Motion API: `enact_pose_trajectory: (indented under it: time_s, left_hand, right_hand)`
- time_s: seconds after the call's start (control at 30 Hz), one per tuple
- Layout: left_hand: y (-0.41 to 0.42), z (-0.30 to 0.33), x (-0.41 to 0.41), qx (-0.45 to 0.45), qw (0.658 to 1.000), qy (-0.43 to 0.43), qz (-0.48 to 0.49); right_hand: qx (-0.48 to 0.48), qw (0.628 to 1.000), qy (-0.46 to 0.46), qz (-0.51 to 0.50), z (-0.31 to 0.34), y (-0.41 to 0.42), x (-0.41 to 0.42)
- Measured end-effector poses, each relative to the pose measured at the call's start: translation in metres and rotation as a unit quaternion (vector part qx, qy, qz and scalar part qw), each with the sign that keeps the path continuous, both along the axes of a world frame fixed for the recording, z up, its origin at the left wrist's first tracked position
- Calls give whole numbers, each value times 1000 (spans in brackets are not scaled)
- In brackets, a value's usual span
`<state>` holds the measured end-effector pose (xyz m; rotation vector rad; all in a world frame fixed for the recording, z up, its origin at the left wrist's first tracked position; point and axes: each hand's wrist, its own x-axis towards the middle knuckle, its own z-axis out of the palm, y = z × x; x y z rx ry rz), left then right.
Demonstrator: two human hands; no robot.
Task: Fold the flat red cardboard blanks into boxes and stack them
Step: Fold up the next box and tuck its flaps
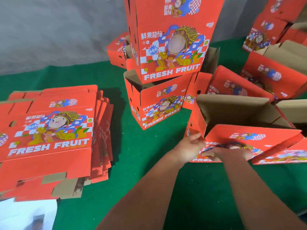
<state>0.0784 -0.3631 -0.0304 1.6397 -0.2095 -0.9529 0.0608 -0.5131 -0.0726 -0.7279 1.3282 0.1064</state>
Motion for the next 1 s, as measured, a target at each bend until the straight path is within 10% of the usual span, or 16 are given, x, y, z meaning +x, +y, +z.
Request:
enact_pose_trajectory:
  time_s: [0.17, 0.3, 0.4, 0.47, 0.6, 0.8, 1.0]
  left_hand:
    - [32, -3, -11, 29, 995, -88, 20]
    - [108, 10, -7, 52, 955, -235, 176]
    - [198, 17, 14, 150, 830, -443, 305]
    - [260, 17, 29, 342, 766, -432, 331]
    - [317, -2, 21, 539, 799, -213, 161]
    - [289, -24, -17, 560, 740, -339, 155]
    - [261, -20, -38, 491, 766, -393, 132]
  right_hand:
    - [-8, 939, -141, -315, -1, 28, -31]
    - [-61, 991, -51, -108, -26, 124, -38]
    - [2, 993, -115, 37, -24, 185, -26]
    - [28, 977, -177, 119, -9, 215, -8]
    - [25, 939, -258, 224, 27, 256, 25]
    - [-56, 911, -236, 334, 47, 284, 45]
    - [-83, 892, -204, 396, 42, 295, 48]
